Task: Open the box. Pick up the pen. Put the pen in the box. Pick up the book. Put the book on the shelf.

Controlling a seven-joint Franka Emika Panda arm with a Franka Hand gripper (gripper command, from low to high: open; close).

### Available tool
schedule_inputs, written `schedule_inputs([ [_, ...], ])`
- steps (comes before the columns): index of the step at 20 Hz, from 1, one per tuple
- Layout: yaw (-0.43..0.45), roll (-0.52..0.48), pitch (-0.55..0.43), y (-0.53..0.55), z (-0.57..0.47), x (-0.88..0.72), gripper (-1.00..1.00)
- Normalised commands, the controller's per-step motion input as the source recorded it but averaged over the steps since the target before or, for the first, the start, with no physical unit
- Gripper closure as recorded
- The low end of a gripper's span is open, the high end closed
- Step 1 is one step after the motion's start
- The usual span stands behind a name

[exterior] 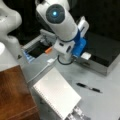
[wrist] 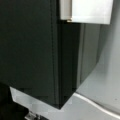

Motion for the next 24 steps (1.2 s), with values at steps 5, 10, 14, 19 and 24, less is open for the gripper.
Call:
schedule_inputs([
  [5, -0.039, 0.322, -0.038, -0.14, -0.17, 0.24, -1.00],
  [10, -0.065, 0.344, -0.083, -0.14, -0.28, 0.25, -1.00],
  [14, -0.072, 0.270, -0.079, -0.10, -0.25, 0.24, -1.00],
  [19, -0.088, 0.190, -0.045, 0.05, -0.16, 0.19, -1.00],
  [24, -0.068, 0.210, -0.091, 0.12, -0.10, 0.16, -1.00],
])
